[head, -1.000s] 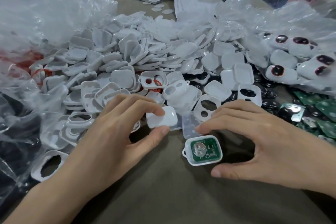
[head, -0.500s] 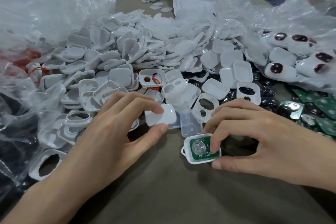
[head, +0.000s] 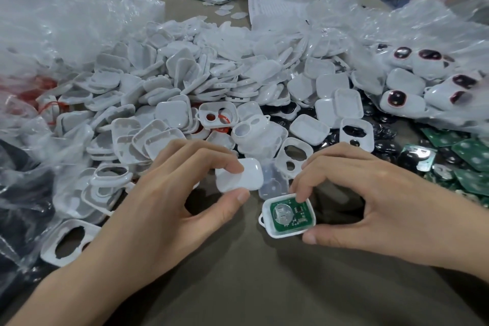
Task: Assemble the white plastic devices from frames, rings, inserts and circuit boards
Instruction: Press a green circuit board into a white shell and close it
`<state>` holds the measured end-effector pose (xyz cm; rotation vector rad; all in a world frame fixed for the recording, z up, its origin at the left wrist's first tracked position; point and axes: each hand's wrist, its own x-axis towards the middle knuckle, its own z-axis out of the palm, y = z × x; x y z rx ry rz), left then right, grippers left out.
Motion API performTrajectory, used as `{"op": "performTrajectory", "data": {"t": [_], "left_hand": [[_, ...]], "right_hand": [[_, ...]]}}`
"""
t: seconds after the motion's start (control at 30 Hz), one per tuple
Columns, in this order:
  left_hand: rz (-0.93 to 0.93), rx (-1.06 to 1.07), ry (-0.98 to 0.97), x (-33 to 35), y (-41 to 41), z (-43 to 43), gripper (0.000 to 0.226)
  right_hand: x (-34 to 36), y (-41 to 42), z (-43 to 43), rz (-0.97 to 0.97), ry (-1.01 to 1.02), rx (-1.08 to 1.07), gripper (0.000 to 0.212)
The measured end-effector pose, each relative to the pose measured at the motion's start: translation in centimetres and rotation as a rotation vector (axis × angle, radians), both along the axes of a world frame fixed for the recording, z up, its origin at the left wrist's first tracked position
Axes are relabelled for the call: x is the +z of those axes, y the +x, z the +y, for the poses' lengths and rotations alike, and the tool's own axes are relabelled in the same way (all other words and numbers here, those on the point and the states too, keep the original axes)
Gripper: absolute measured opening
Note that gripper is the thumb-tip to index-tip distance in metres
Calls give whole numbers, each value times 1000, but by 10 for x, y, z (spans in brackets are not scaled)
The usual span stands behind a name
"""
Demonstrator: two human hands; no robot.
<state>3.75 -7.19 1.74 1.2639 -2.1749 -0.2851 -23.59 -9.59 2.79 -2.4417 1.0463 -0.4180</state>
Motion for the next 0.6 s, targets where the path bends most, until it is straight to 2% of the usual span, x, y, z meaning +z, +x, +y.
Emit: {"op": "performTrajectory", "data": {"t": [0.2,0.6], "left_hand": [[-10,-107,28,2,-12,7,22],[-88,-152,73,5,-19,11,22]], "right_hand": [[-3,7,2,-8,1,-25,51],[0,12,3,1,10,-33,59]]}}
